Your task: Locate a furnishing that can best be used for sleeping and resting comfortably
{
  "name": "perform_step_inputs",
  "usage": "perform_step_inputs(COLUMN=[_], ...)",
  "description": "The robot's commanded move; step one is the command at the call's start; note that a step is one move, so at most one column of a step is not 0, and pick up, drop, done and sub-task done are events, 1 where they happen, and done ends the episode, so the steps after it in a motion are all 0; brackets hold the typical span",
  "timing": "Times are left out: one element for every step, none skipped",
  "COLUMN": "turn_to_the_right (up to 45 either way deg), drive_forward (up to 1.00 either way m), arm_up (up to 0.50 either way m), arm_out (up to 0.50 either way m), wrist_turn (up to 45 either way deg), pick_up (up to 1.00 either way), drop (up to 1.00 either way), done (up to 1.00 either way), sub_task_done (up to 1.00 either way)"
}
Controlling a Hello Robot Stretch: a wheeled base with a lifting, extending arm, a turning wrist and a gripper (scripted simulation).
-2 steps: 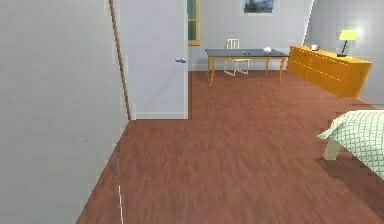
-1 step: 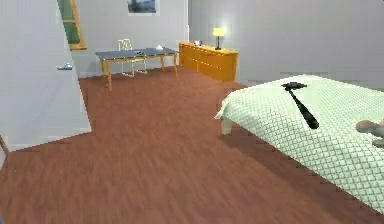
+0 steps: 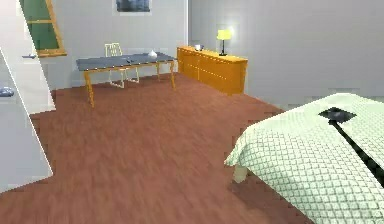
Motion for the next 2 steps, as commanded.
perform_step_inputs(turn_to_the_right=[45.0, 24.0], drive_forward=[0.0, 0.0], arm_up=[0.0, 0.0], arm_out=[0.0, 0.0], wrist_turn=[0.0, 0.0], pick_up=[0.0, 0.0], drop=[0.0, 0.0], done=[0.0, 0.0], sub_task_done=[0.0, 0.0])
